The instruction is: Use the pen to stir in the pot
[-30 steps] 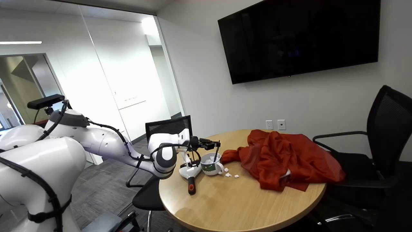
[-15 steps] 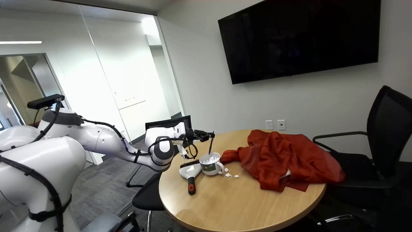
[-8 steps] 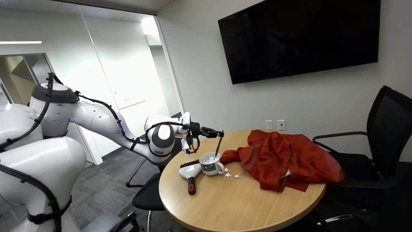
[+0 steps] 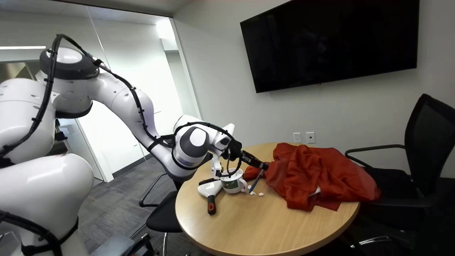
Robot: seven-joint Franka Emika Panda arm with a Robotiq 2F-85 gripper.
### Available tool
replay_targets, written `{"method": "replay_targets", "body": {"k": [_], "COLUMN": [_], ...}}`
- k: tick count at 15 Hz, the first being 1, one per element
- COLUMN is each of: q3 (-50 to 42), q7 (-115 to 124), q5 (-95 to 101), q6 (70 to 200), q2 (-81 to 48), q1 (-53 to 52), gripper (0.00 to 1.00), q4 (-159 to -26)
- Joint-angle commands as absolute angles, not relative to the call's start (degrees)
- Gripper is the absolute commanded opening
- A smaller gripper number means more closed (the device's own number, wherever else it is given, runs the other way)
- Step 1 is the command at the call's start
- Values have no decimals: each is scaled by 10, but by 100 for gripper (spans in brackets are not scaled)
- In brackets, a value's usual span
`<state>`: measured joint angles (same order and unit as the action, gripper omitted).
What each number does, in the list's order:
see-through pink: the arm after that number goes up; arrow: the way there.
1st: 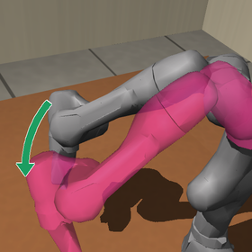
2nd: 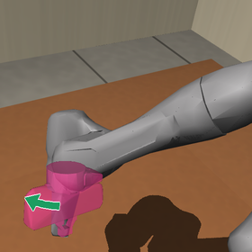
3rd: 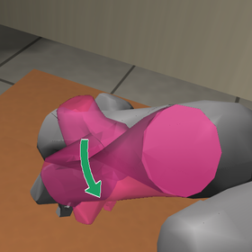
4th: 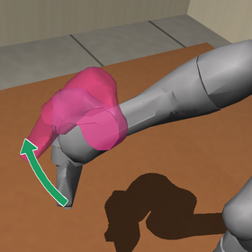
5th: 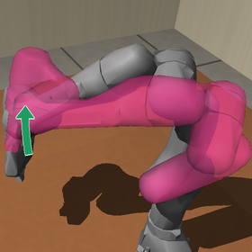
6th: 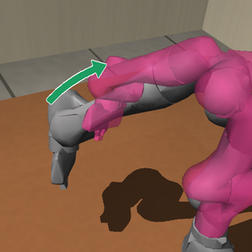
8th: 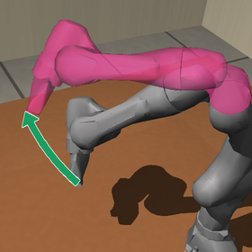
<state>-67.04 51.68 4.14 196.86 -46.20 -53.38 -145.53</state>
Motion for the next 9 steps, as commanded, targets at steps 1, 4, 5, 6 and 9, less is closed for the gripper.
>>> {"method": "replay_targets", "body": {"k": [1,4,5,6,9], "q3": [-624,-567,-548,-526,-455], "q7": [395,335,320,312,314], "q5": [23,-42,-63,-81,-110], "q6": [1902,1825,1798,1772,1694], "q2": [-330,-292,-281,-272,-247], "q1": [-445,-388,-373,-356,-297], "gripper": [4,4,4,4,4], "q4": [-1467,-1456,-1453,-1449,-1432]}}
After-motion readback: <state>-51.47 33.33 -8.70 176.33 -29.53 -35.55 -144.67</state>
